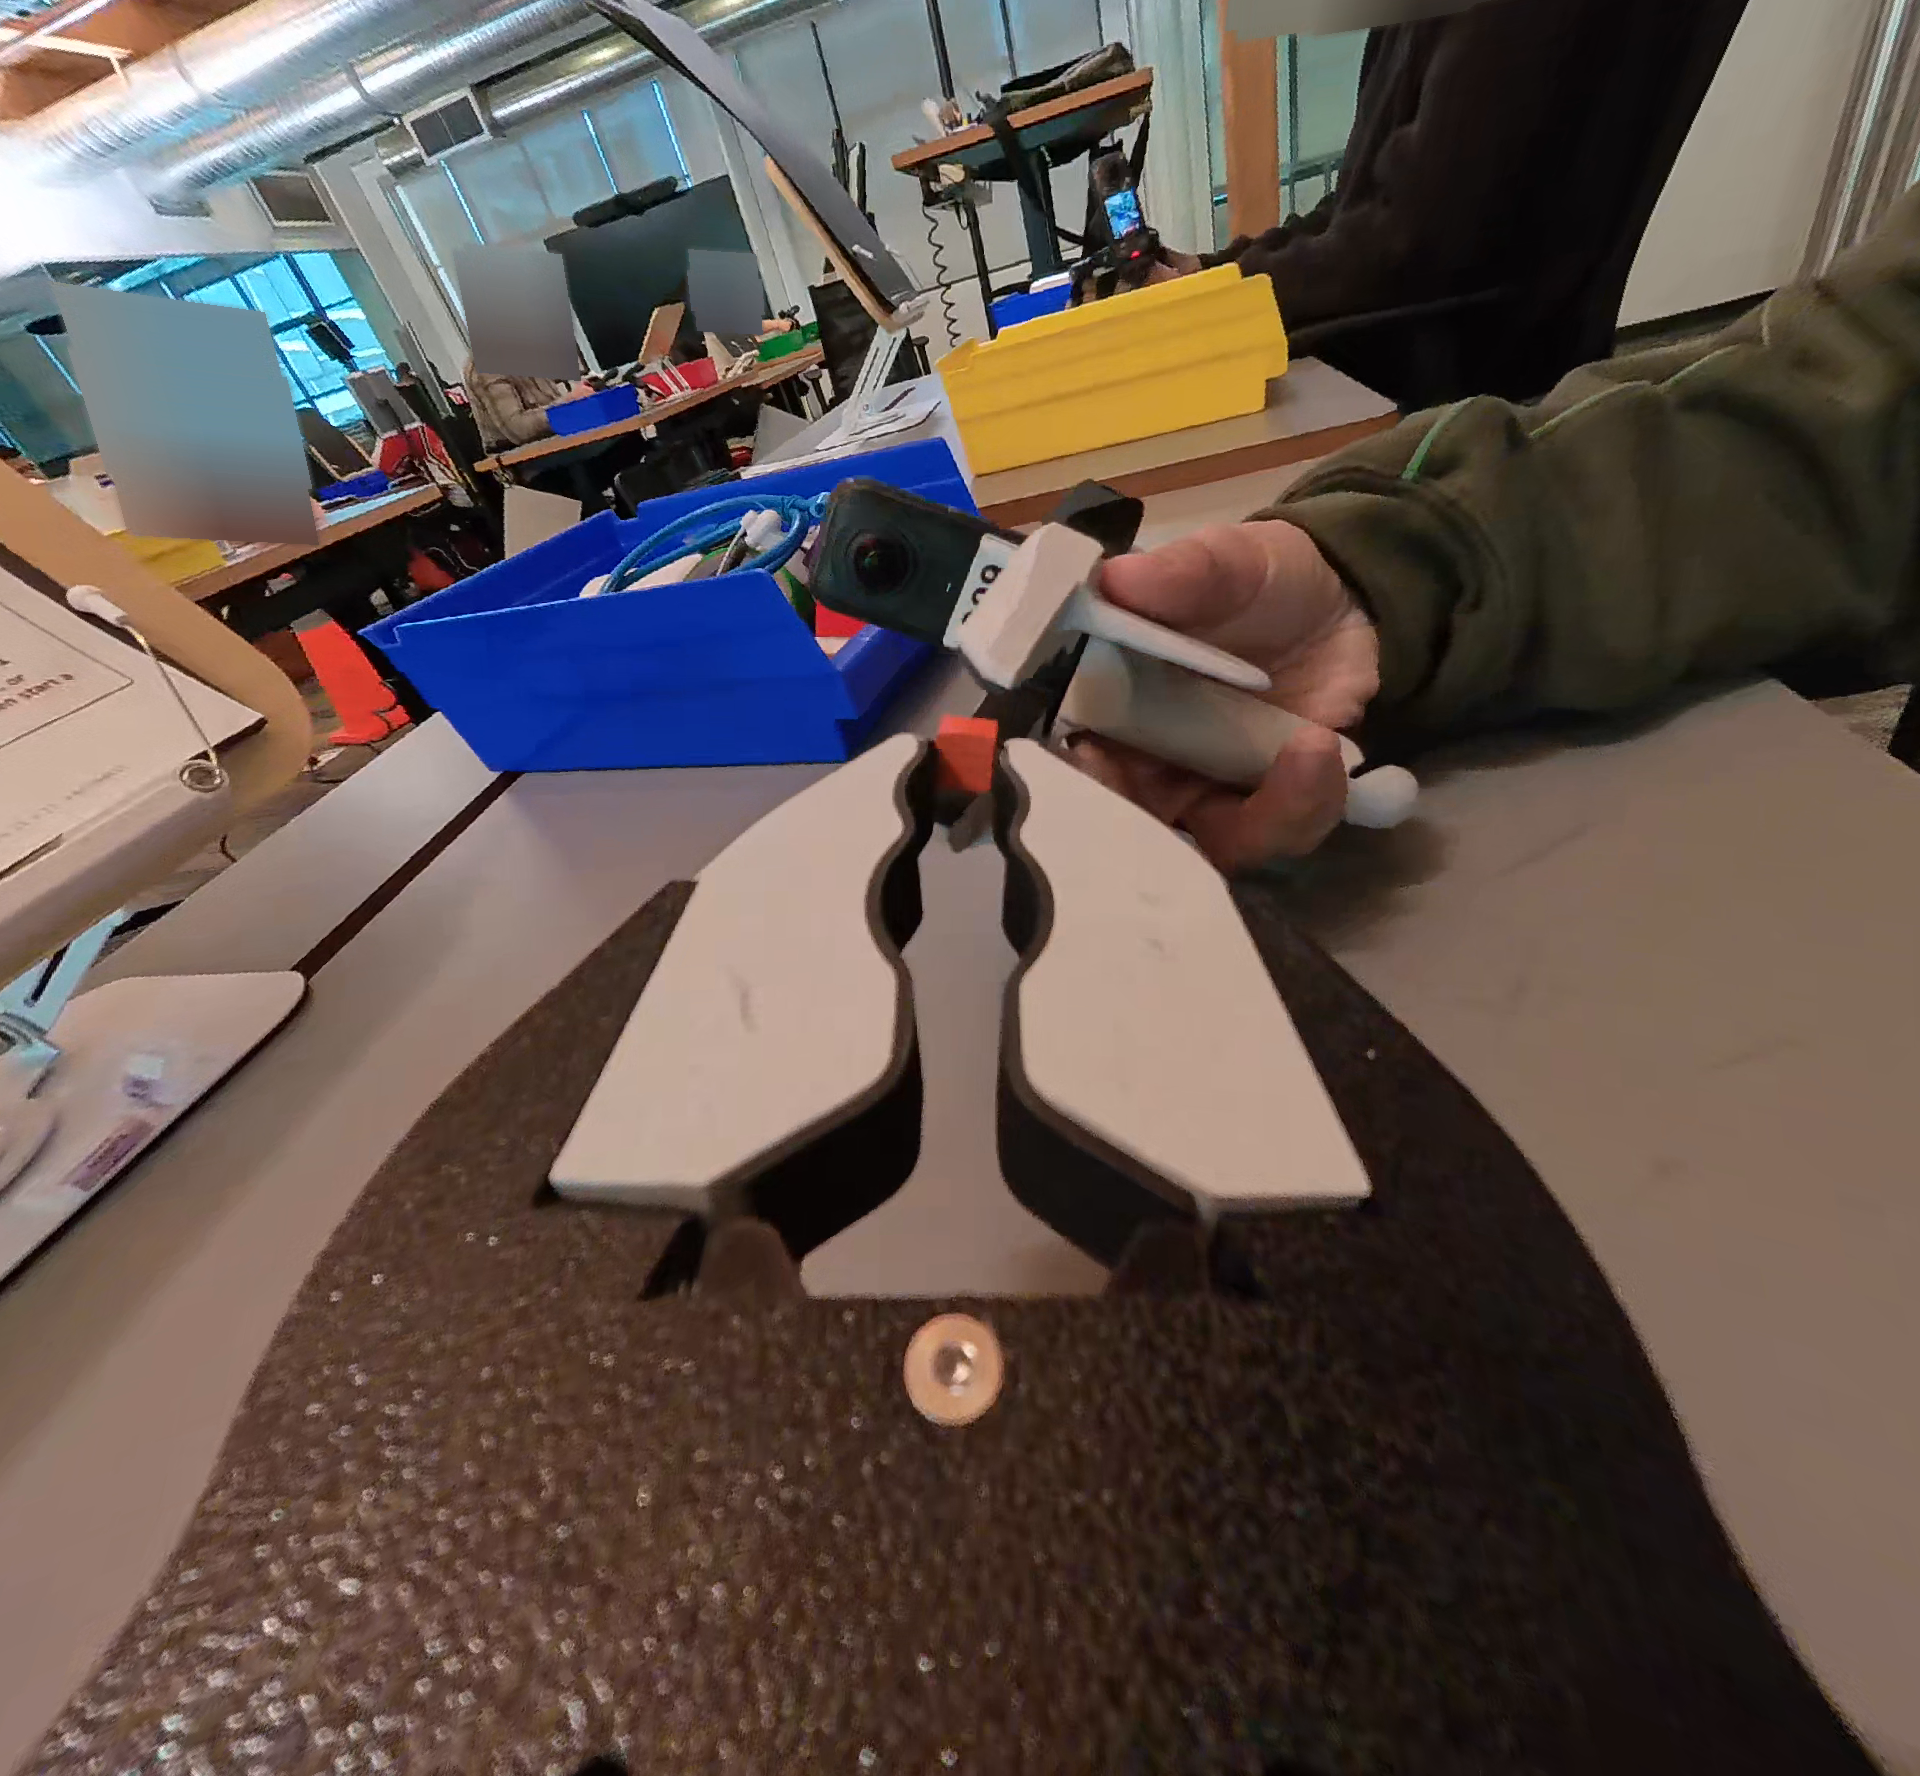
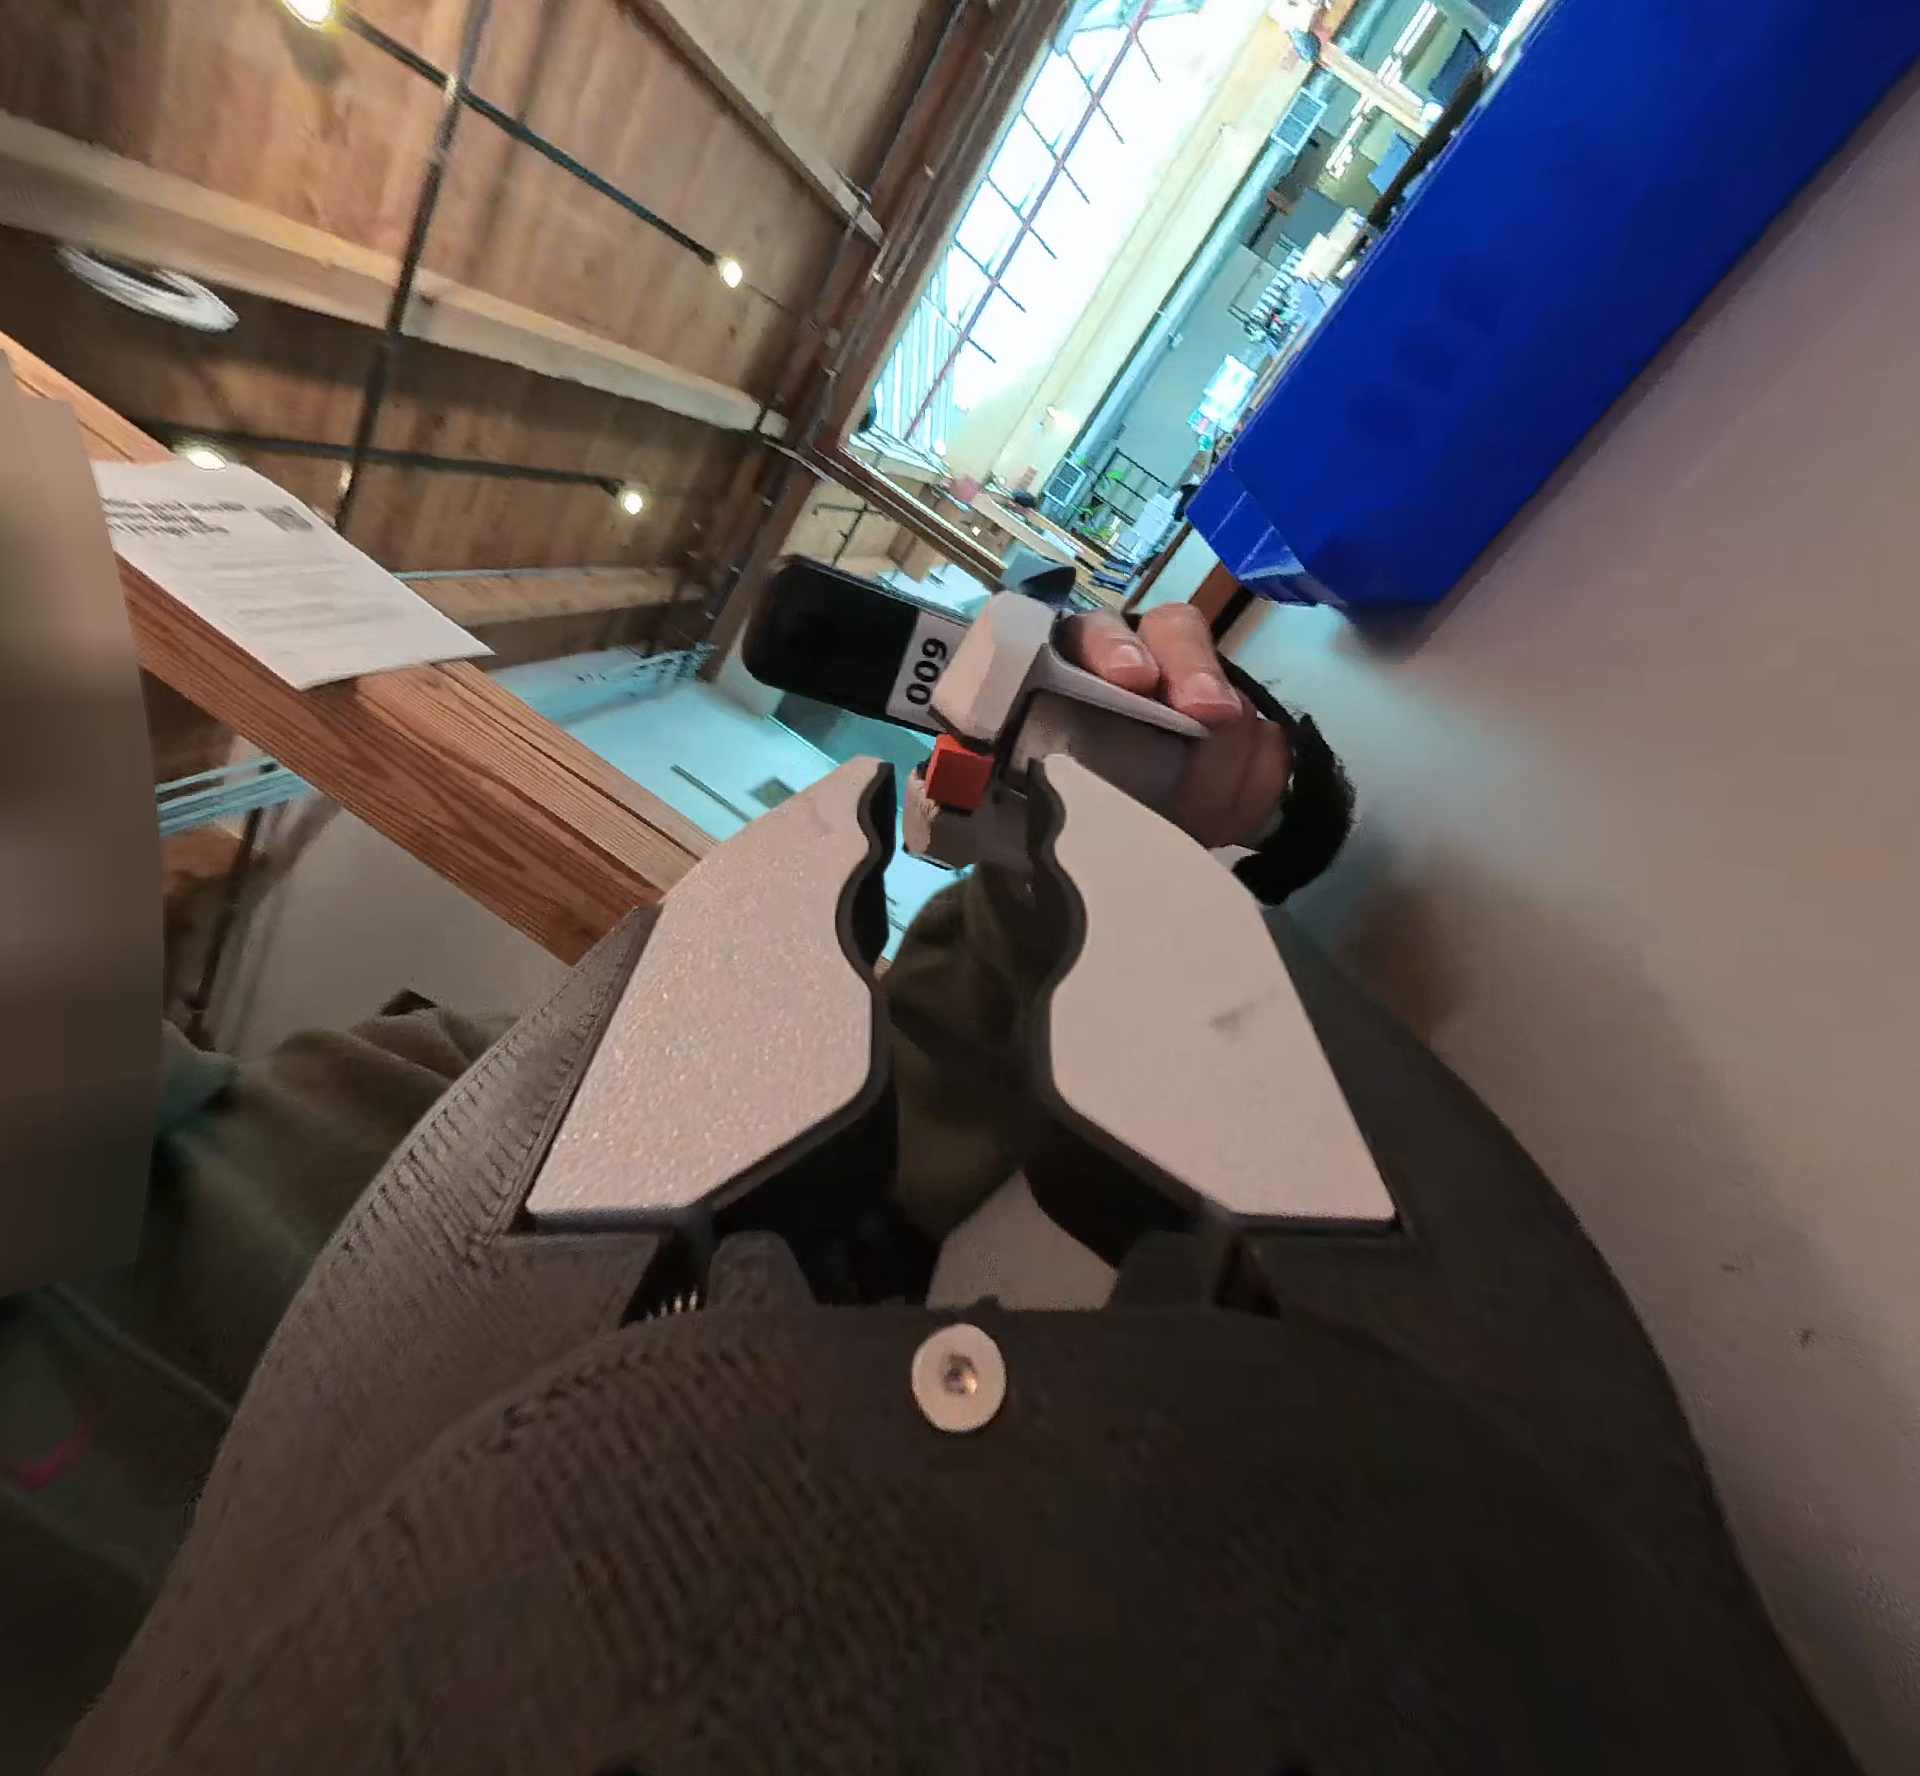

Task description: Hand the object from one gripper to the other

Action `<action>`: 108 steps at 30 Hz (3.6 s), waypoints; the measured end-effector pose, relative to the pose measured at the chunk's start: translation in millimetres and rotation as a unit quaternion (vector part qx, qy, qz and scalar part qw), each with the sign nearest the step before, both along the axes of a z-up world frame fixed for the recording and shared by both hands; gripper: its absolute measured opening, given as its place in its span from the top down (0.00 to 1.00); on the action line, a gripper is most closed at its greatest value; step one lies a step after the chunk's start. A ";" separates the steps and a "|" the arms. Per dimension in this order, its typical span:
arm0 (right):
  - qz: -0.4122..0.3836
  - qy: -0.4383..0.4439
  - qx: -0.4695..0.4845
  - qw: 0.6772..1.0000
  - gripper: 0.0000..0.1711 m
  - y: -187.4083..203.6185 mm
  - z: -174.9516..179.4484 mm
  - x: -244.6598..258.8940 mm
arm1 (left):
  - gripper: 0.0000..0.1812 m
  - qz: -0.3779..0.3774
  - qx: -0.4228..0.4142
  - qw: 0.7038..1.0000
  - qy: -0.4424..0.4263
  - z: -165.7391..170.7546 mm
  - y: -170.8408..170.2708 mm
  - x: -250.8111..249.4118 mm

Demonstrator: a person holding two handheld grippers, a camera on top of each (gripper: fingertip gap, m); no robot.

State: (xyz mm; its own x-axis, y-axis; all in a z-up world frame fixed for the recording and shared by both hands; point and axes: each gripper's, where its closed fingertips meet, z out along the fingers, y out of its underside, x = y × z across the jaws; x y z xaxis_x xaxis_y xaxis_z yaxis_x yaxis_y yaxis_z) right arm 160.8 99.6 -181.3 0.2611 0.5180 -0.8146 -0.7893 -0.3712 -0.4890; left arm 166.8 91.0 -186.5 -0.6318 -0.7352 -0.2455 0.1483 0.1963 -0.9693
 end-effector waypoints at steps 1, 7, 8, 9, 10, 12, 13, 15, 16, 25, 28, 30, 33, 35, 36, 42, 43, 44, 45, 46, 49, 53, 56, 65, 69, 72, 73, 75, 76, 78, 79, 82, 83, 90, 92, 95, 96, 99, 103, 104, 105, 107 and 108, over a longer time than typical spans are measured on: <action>-0.001 -0.007 -0.001 1.000 0.86 0.1 -0.1 -1.0 | 0.95 -0.001 0.004 1.000 0.001 -0.6 -0.9 -0.2; -0.002 -0.011 -0.002 1.000 0.93 0.9 -2.3 -1.0 | 0.95 0.003 0.018 1.000 0.003 -3.9 -1.9 0.9; 0.001 -0.013 -0.002 1.000 0.93 1.0 -2.8 -1.2 | 0.95 0.004 0.022 1.000 0.002 -4.2 -1.6 0.9; 0.001 -0.016 -0.001 1.000 0.93 1.3 -3.1 -1.0 | 0.95 0.008 0.024 1.000 0.002 -4.3 -1.0 1.4; -0.004 -0.015 0.000 1.000 0.93 2.1 -2.7 0.1 | 0.94 0.016 0.026 1.000 0.001 -3.9 -0.4 2.7; -0.021 0.003 0.005 1.000 0.93 3.9 -0.1 4.9 | 0.94 0.042 0.037 0.998 -0.012 -1.5 0.9 7.1; -0.030 0.019 0.008 0.999 0.94 4.5 1.8 7.8 | 0.94 0.064 0.049 0.996 -0.026 0.4 2.2 10.3; -0.054 0.063 0.019 0.996 0.94 5.5 6.0 17.3 | 0.92 0.116 0.083 0.988 -0.057 4.8 6.5 16.3; -0.062 0.091 0.023 0.994 0.94 5.4 7.9 22.2 | 0.90 0.143 0.098 0.982 -0.069 6.8 8.9 19.1; -0.104 0.197 0.089 0.971 0.94 -0.9 27.1 38.6 | 0.87 0.306 0.208 0.920 -0.130 18.4 7.3 34.2; -0.106 0.192 0.091 0.971 0.94 -0.6 27.1 35.5 | 0.88 0.339 0.220 0.904 -0.140 22.4 5.5 35.2; -0.114 0.190 0.098 0.970 0.94 -1.0 28.1 36.0 | 0.88 0.353 0.212 0.900 -0.142 25.8 5.1 34.5; -0.123 0.193 0.105 0.968 0.94 -2.2 29.7 38.1 | 0.90 0.368 0.207 0.895 -0.144 28.6 6.8 33.6; -0.126 0.187 0.104 0.969 0.94 -1.9 29.6 37.8 | 0.92 0.368 0.201 0.895 -0.149 30.5 6.5 32.5; -0.127 0.184 0.107 0.969 0.94 -2.3 30.0 37.3 | 0.92 0.367 0.198 0.896 -0.151 31.7 6.2 31.8; -0.131 0.185 0.111 0.968 0.94 -3.0 31.5 38.1 | 0.93 0.360 0.210 0.898 -0.141 25.6 4.8 34.5; -0.129 0.184 0.110 0.968 0.94 -2.9 31.3 37.2 | 0.92 0.358 0.214 0.898 -0.142 25.3 3.6 34.7; -0.126 0.183 0.110 0.969 0.94 -2.6 31.3 35.8 | 0.92 0.356 0.215 0.898 -0.145 25.8 2.1 34.5; -0.125 0.182 0.110 0.969 0.94 -2.3 31.2 34.7 | 0.92 0.358 0.214 0.897 -0.147 26.6 1.9 34.2; -0.126 0.183 0.111 0.969 0.94 -2.5 31.5 34.4 | 0.92 0.360 0.213 0.896 -0.146 27.2 2.2 34.0; -0.129 0.186 0.109 0.968 0.94 -1.7 30.8 34.5 | 0.94 0.366 0.210 0.896 -0.142 27.6 4.9 33.8; -0.131 0.181 0.111 0.969 0.94 -1.9 30.4 35.3 | 0.94 0.362 0.205 0.900 -0.128 27.1 4.9 34.1; -0.128 0.165 0.111 0.972 0.94 -2.7 31.1 35.3 | 0.94 0.341 0.191 0.913 -0.117 26.7 3.9 34.2; -0.127 -0.211 0.157 0.956 0.82 -11.9 24.6 15.5 | 0.94 0.068 -0.022 0.994 0.078 14.7 5.6 12.5; -0.136 -0.328 0.187 0.916 0.83 -15.4 23.2 2.1 | 0.95 -0.074 -0.103 0.977 0.173 7.5 -2.8 -13.8; -0.108 -0.370 0.187 0.904 0.87 -15.0 13.5 -10.5 | 0.95 -0.107 -0.135 0.967 0.189 7.9 -4.1 -19.7; -0.098 -0.380 0.182 0.901 0.86 -14.2 9.3 -14.2 | 0.95 -0.118 -0.142 0.964 0.192 8.7 -5.2 -21.7; -0.090 -0.385 0.180 0.901 0.86 -13.3 6.5 -18.5 | 0.95 -0.125 -0.142 0.963 0.192 8.4 -6.5 -23.4; -0.092 -0.374 0.184 0.904 0.87 -13.9 9.1 -18.9 | 0.95 -0.126 -0.138 0.963 0.192 7.4 -7.0 -23.9; -0.098 -0.347 0.189 0.913 0.89 -14.9 14.2 -16.7 | 0.95 -0.130 -0.130 0.963 0.196 5.2 -8.9 -25.1; -0.102 -0.342 0.184 0.916 0.90 -14.0 14.2 -14.2 | 0.95 -0.127 -0.126 0.964 0.197 3.8 -9.0 -24.3; -0.097 -0.348 0.179 0.915 0.91 -14.0 11.3 -13.2 | 0.95 -0.128 -0.123 0.964 0.199 1.9 -11.3 -23.6; -0.099 -0.353 0.175 0.914 0.91 -12.9 9.9 -12.9 | 0.95 -0.129 -0.121 0.963 0.201 1.4 -12.0 -23.8; -0.090 -0.361 0.173 0.912 0.94 -13.0 7.9 -15.2 | 0.95 -0.125 -0.124 0.963 0.202 1.1 -11.6 -22.2; -0.090 -0.362 0.173 0.912 0.94 -12.8 7.7 -15.3 | 0.95 -0.125 -0.126 0.963 0.204 0.8 -11.4 -22.1; -0.087 -0.381 0.168 0.905 0.94 -11.8 4.8 -14.5 | 0.95 -0.117 -0.120 0.965 0.204 -1.7 -10.4 -20.2; -0.094 -0.389 0.163 0.902 0.94 -10.6 4.3 -12.1 | 0.95 -0.105 -0.118 0.967 0.198 -1.8 -8.9 -17.5; -0.135 -0.389 0.146 0.900 0.94 -6.0 6.9 -1.4 | 0.95 -0.053 -0.109 0.980 0.159 0.5 -2.9 -6.0; -0.200 -0.279 0.107 0.933 0.94 -1.3 14.5 24.9 | 0.86 0.078 -0.009 0.995 0.059 1.1 4.2 16.3; -0.216 -0.249 0.095 0.939 0.94 -0.2 13.6 32.7 | 0.86 0.110 0.027 0.993 0.030 1.8 4.1 20.8; -0.229 -0.226 0.086 0.943 0.94 0.4 12.3 38.8 | 0.86 0.135 0.060 0.989 0.002 3.2 1.8 24.0; -0.253 -0.206 0.074 0.942 0.94 1.4 9.8 47.5 | 0.87 0.192 0.106 0.975 -0.043 7.4 0.1 30.7; -0.258 -0.205 0.075 0.941 0.94 1.3 10.3 48.0 | 0.87 0.221 0.119 0.966 -0.058 9.1 0.3 34.0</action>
State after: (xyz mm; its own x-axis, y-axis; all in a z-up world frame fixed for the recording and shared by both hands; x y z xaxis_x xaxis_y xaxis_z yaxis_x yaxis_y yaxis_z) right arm 208.8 100.8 -171.0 0.7860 0.3378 -0.5178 -0.5786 0.1070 -0.8085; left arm 200.8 91.3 -177.4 -0.2272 -0.8413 -0.4905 0.1033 0.4800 -0.8711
